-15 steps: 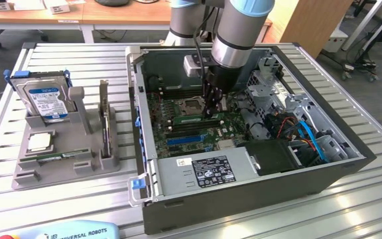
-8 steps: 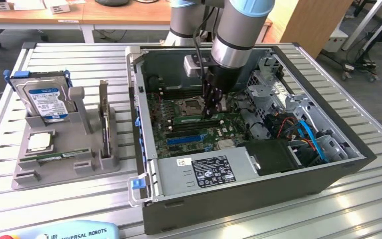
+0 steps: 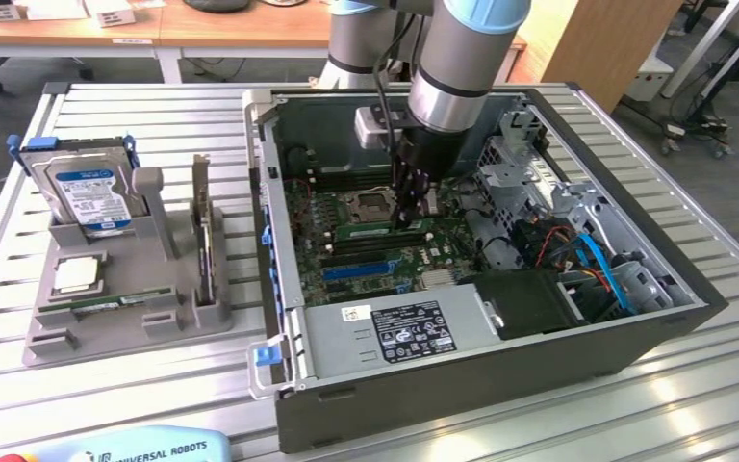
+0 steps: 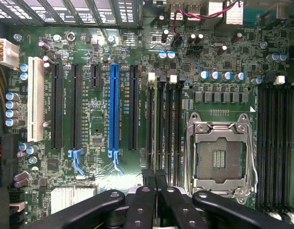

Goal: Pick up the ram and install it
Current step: 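Insert the ram into the slot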

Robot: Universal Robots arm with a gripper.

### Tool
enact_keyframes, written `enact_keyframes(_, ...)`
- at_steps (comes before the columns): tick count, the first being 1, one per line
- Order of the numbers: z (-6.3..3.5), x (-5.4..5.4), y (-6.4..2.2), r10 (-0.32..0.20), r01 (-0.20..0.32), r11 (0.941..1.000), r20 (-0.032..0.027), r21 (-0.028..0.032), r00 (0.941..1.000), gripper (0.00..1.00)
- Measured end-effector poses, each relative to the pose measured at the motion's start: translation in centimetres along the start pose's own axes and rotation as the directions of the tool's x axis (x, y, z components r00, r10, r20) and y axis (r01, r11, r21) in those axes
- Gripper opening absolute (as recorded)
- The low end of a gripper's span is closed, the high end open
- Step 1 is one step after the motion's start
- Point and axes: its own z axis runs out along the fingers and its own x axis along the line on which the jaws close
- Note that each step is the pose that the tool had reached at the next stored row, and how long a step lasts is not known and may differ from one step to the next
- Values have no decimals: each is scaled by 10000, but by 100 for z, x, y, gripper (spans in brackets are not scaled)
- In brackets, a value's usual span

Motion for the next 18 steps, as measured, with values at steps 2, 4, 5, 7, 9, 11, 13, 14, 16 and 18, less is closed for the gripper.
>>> enact_keyframes(2, 1, 0, 1, 0, 0, 10000, 13, 34, 10000, 12)
enact_keyframes(4, 1, 0, 0, -3, 3, 10000, 19, 54, 10000, 12)
enact_keyframes(5, 0, 0, 0, -3, 3, 10000, 18, 55, 10000, 12)
enact_keyframes(7, -1, 5, 1, 0, 0, 10000, 14, 55, 10000, 12)
enact_keyframes(9, 0, 10, 1, 17, -18, 10000, 18, 56, 10000, 12)
enact_keyframes(11, 0, 10, 0, 29, -30, 10000, 19, 56, 10000, 12)
enact_keyframes(13, 0, 12, 0, 31, -31, 10000, 19, 56, 10000, 12)
enact_keyframes(14, -1, 18, 0, 30, -30, 10000, 18, 57, 10000, 12)
enact_keyframes(16, -1, 28, 0, 38, -38, 10000, 19, 56, 10000, 12)
enact_keyframes(18, -1, 31, 0, 62, -62, 10000, 21, 57, 10000, 12)
